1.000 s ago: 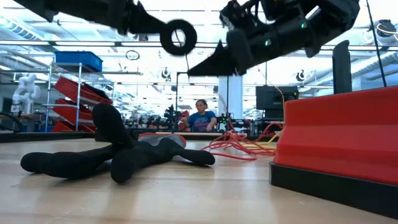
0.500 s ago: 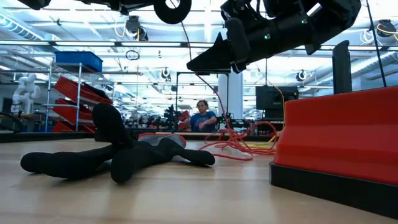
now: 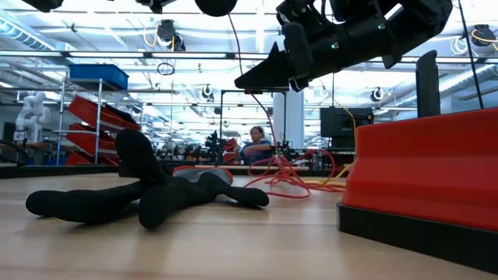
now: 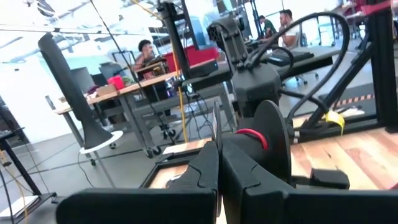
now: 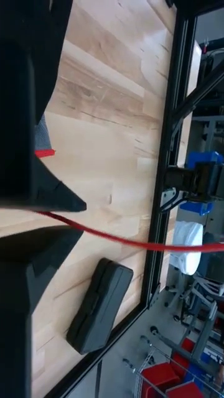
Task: Coil cords
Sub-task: Coil the red wire onto the black spool
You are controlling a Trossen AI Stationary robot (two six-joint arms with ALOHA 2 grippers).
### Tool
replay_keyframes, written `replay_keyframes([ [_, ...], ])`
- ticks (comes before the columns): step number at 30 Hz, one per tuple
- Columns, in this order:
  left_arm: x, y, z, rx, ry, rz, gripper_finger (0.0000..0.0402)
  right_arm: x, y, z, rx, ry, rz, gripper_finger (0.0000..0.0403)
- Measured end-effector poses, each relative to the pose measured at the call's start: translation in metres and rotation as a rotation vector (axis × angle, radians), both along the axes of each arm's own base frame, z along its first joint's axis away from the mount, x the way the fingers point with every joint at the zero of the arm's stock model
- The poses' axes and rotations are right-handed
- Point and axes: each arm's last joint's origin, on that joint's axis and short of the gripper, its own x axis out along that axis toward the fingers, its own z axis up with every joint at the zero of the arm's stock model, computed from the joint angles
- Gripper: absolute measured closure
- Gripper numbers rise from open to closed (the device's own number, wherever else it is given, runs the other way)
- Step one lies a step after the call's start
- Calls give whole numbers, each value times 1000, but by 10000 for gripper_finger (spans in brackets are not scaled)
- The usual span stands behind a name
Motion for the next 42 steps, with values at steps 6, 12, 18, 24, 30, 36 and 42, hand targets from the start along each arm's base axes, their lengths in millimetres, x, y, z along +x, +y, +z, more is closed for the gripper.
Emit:
replay_keyframes([
  [6,3,1,4,-22,-71,33,401,3,-1,1,4,-56,-56,399],
  [12,25,2,-15,-28,-84,120,401,19,-4,-7,37,-100,-75,401],
  [18,44,3,-41,56,-33,306,401,35,1,-8,48,-115,-83,402],
  [24,53,1,-58,92,3,333,402,38,1,-3,48,-142,-143,402],
  [30,53,-8,-69,241,114,442,402,37,6,-4,85,-146,-138,403],
  [36,50,-19,-73,397,230,526,402,36,16,-4,70,-142,-128,403],
  [42,45,-32,-81,502,341,538,402,30,19,5,24,-98,-139,403],
])
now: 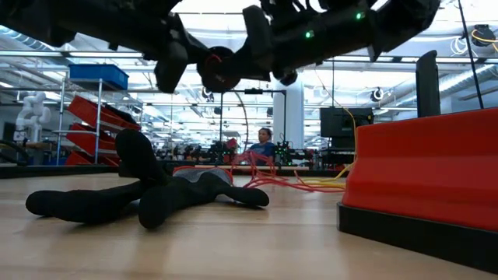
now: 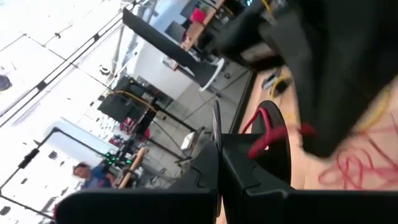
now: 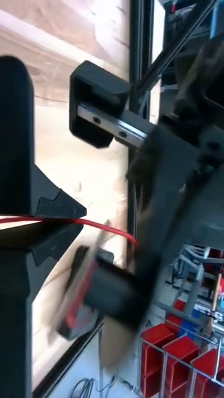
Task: Coil cords
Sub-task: Coil the red wire onto the black spool
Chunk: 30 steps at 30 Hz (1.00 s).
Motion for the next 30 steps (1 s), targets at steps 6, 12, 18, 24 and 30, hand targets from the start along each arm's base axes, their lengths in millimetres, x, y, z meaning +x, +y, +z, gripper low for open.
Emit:
replay_keyframes([
  [6,-5,-15,-1,4,13,-35,402,-15,-4,18,-49,107,-41,403],
  [12,-12,-24,15,-107,-129,-144,402,-28,-11,33,-144,194,-91,403],
  [18,-18,-22,34,-264,-269,-259,402,-30,-15,40,-190,195,-81,403],
  [24,-25,-19,47,-306,-329,-297,401,-30,-15,40,-219,208,-67,402],
  [30,-34,-19,85,-331,-470,-411,401,-31,-18,32,-235,269,-95,368],
])
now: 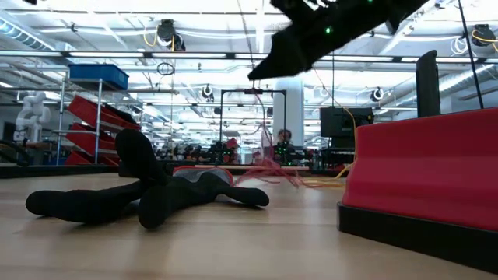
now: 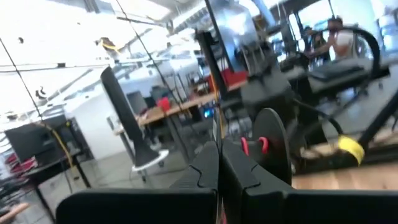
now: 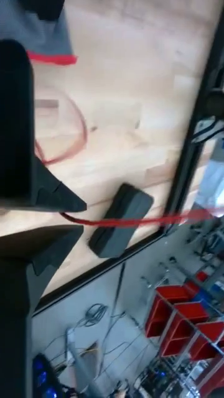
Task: Coil cords
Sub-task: Coil the red wire onto the black spool
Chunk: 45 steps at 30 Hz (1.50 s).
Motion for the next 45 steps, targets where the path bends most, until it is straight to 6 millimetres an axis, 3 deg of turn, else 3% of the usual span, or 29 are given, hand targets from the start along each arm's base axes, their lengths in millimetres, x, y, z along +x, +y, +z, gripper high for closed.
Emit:
replay_keyframes([
  [8,0,-1,38,43,-10,-34,401,2,0,-2,78,-8,77,322],
  [16,5,-4,73,96,-3,-30,401,16,-3,-42,171,79,138,319],
  [24,8,-4,70,117,72,-8,401,22,5,-56,179,73,154,321],
  [32,9,-4,62,96,138,8,401,17,10,-39,95,32,80,317],
  [41,10,-5,62,89,137,5,401,12,9,-20,97,-30,76,240],
  [45,12,-6,59,80,146,-7,401,10,9,-10,103,-74,81,224],
])
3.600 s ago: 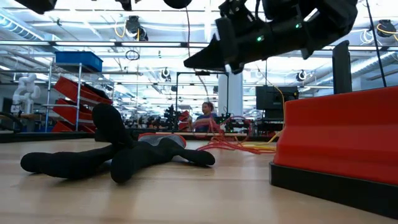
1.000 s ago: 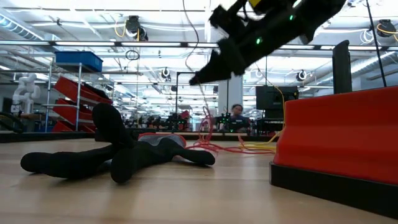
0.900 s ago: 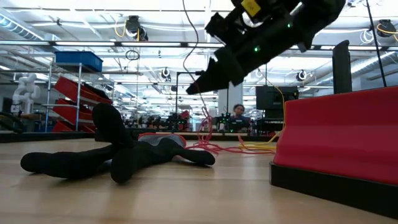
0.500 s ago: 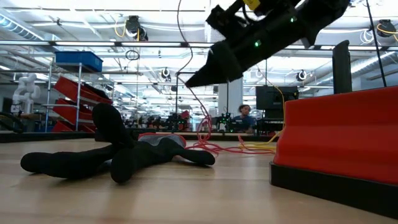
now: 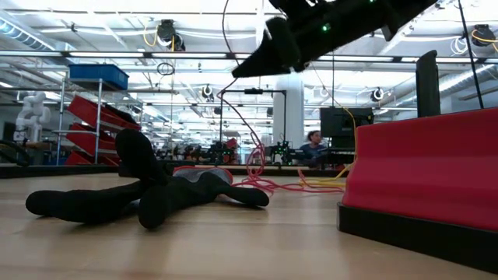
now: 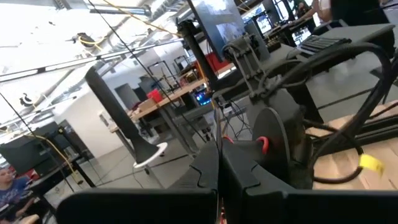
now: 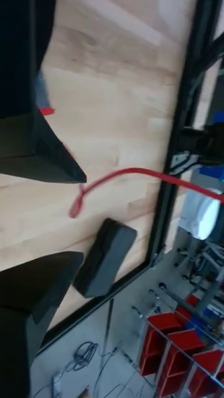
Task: Coil cords
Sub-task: Coil the red wire onto the black spool
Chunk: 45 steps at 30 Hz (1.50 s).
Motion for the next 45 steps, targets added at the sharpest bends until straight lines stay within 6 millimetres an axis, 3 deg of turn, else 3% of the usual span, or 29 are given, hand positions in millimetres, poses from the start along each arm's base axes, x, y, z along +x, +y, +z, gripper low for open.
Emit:
replay_keyframes([
  [13,8,-4,-8,3,19,-10,401,1,2,7,-18,-54,24,260],
  [23,12,-1,-7,-20,-27,-41,401,7,-7,-5,9,-30,35,323],
  [31,13,-1,-8,-13,-11,-36,401,8,-4,-8,-8,-24,43,398],
  [45,13,-1,-11,-6,16,-11,401,4,12,-10,-60,16,45,321],
])
